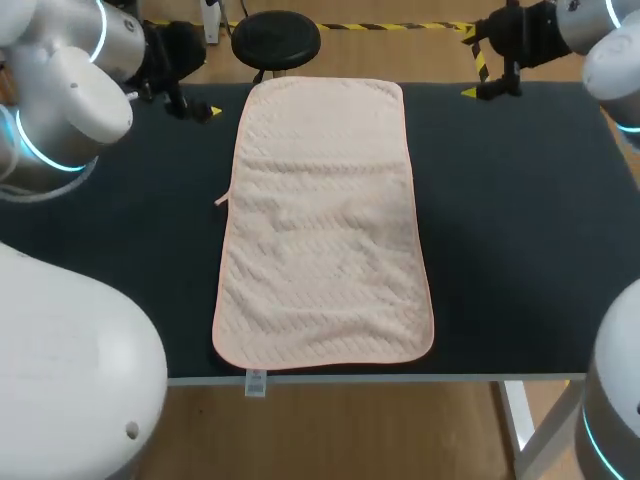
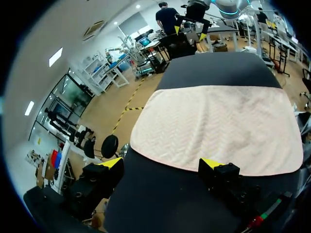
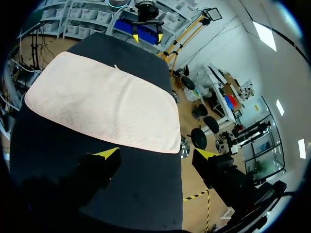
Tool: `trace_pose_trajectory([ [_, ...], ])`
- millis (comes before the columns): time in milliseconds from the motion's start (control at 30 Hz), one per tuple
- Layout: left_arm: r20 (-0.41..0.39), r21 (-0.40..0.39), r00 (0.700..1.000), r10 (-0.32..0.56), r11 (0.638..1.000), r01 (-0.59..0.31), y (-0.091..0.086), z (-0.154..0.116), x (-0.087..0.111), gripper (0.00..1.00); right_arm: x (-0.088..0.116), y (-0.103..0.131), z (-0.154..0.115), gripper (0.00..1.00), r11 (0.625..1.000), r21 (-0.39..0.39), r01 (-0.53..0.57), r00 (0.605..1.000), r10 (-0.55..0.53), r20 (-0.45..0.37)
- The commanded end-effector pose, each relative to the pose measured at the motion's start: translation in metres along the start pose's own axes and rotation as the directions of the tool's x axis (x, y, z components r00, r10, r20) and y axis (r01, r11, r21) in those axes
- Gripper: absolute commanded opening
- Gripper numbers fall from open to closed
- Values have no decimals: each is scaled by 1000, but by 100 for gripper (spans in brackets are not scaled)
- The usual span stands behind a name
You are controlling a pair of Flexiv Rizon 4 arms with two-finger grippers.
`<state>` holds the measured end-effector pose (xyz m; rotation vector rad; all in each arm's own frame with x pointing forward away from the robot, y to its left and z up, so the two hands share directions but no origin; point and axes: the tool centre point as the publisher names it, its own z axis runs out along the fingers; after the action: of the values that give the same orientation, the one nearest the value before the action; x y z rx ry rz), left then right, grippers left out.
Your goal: Fold the towel
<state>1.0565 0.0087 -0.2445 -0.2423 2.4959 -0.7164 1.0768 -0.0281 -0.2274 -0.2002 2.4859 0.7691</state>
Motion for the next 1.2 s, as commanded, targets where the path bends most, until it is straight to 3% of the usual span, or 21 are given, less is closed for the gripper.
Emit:
trace_pose_trajectory([
  [33, -21, -280, 999, 24, 960, -29, -2, 3, 0, 100, -3, 2, 5, 100, 999, 34, 6, 989, -1, -151],
  [233, -141, -367, 987, 74, 922, -122, -2, 26, 22, 100, 7, 27, 28, 100, 980, 190, 66, 979, -26, -205],
  [367, -248, -389, 967, 55, 909, -152, -1, 41, 34, 100, 16, 38, 41, 100, 967, 253, 19, 975, 38, -219],
  [467, -291, -413, 952, 94, 885, -214, -2, 49, 41, 100, 22, 44, 51, 100, 954, 298, 2, 971, 69, -230],
  [867, -366, -460, 914, 178, 819, -344, 6, 83, 50, 100, 61, 42, 88, 100, 912, 409, -14, 936, 156, -316],
  [1200, -400, -448, 910, 111, 843, -299, 23, 103, 72, 100, 90, 30, 122, 100, 893, 451, -11, 906, 200, -374],
])
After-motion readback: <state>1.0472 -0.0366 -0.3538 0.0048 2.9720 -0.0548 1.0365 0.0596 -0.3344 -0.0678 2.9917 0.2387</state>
